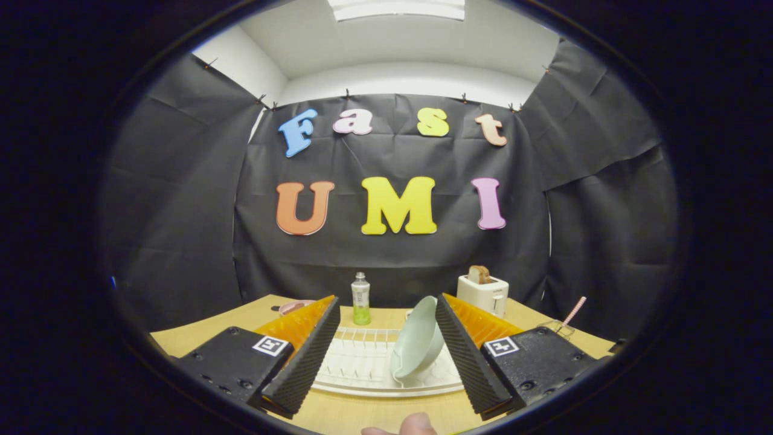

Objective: Take the plate from the dish rack, then take the spoon from the basket and place it into the plate.

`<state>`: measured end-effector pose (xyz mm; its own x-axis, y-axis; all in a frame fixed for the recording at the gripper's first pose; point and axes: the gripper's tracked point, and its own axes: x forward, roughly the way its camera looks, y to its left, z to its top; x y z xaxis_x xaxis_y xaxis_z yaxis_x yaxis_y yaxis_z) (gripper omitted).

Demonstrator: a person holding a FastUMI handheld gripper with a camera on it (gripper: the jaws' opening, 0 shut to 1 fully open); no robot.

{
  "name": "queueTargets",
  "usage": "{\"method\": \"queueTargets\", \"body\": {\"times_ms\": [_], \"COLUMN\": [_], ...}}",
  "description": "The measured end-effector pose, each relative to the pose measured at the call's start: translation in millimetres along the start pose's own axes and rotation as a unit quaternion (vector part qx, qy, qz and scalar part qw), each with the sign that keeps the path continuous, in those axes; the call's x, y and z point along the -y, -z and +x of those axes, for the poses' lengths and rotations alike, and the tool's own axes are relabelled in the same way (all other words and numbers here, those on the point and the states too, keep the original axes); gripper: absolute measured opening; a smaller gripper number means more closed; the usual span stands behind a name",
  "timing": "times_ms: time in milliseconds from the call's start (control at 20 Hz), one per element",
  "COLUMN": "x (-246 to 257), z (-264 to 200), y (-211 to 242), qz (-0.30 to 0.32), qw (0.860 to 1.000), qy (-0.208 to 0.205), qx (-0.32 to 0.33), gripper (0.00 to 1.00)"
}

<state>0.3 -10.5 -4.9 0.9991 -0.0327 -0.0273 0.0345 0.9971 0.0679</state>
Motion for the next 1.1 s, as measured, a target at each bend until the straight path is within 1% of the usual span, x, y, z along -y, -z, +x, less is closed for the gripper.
{"method": "queueTargets", "body": {"times_ms": [250, 500, 750, 950, 1100], "x": [11.9, 45.3, 76.3, 81.8, 79.0], "z": [-6.7, -7.0, 6.6, 28.6, 47.6], "y": [-2.5, -7.3, -12.1, -17.2, -20.6], "qz": [0.009, 0.021, -0.016, -0.035, -0.044], "qw": [1.0, 1.0, 0.999, 0.996, 0.988], "qy": [-0.018, -0.016, -0.024, -0.057, -0.092], "qx": [0.004, 0.004, -0.022, -0.063, -0.115], "gripper": [1.0, 1.0, 1.0, 1.0, 1.0]}}
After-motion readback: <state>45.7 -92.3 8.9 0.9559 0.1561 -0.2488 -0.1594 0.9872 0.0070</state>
